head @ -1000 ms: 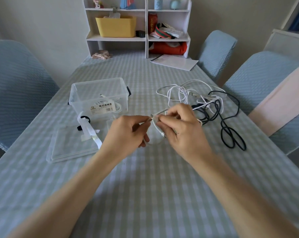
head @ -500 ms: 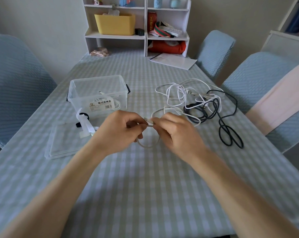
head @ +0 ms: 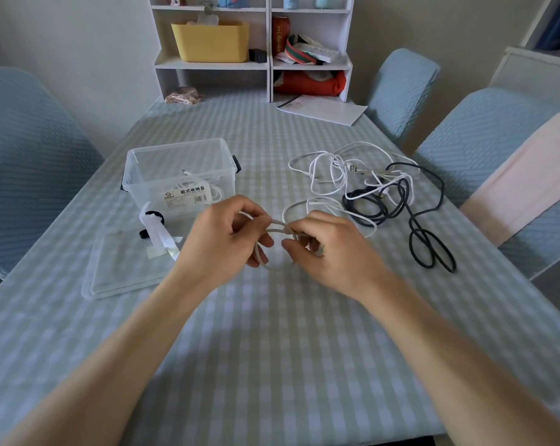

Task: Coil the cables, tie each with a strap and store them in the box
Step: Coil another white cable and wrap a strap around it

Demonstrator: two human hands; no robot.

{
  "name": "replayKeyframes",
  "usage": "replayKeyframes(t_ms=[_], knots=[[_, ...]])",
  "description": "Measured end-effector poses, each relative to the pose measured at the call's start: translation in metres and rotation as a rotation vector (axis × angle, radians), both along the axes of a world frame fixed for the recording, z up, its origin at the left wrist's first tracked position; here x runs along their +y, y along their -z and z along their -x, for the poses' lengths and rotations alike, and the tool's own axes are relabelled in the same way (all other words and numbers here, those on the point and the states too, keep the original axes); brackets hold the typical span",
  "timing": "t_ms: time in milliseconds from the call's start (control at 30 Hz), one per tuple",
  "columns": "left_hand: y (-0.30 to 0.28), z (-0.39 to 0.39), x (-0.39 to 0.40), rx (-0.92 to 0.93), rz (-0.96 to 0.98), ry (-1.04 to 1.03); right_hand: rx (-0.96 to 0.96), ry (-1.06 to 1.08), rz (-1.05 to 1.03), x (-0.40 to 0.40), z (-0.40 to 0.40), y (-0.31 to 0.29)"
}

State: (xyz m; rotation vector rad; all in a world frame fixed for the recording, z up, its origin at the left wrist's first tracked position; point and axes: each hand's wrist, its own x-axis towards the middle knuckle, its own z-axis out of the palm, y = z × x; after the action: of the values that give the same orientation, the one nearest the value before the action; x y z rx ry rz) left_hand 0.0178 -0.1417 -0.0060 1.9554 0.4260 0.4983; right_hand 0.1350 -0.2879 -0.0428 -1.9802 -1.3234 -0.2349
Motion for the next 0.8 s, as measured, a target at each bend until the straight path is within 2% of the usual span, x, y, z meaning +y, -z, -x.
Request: replayKeyframes(t_ms=[200,367,433,533,600,700,800], knots=[[-0.001,0.000,0.002,-0.143,0.112,-0.129,0.088,0.010,-0.060,-0.004,-0.001,-0.004],[-0.010,0.002,0.012,-0.403,0.377,-0.316,0.129,0.038,-0.052,-0.004,-0.004,-0.003],[-0.011,0.002,0.016,-0.381,0.395,-0.336,0.160,0.046,-0.070,-0.005,-0.005,-0.003],[-0.008,-0.001,0.011,-0.139,0.251,-0.223,0.203,0.046,-0.103,-0.007,-0.001,-0.010],[-0.005,-0.003,0.003,-0.062,0.231,-0.155,0.343,0.043,-0.113,-0.007,0.003,-0.014],[-0.005,-0.002,0.002,-0.111,0.255,-0.173,0.644,0.048,-0.166,-0.007,0.002,-0.020],[-0.008,-0.001,0.009,-0.207,0.337,-0.254,0.747,0.082,-0.122,-0.012,-0.003,-0.024]])
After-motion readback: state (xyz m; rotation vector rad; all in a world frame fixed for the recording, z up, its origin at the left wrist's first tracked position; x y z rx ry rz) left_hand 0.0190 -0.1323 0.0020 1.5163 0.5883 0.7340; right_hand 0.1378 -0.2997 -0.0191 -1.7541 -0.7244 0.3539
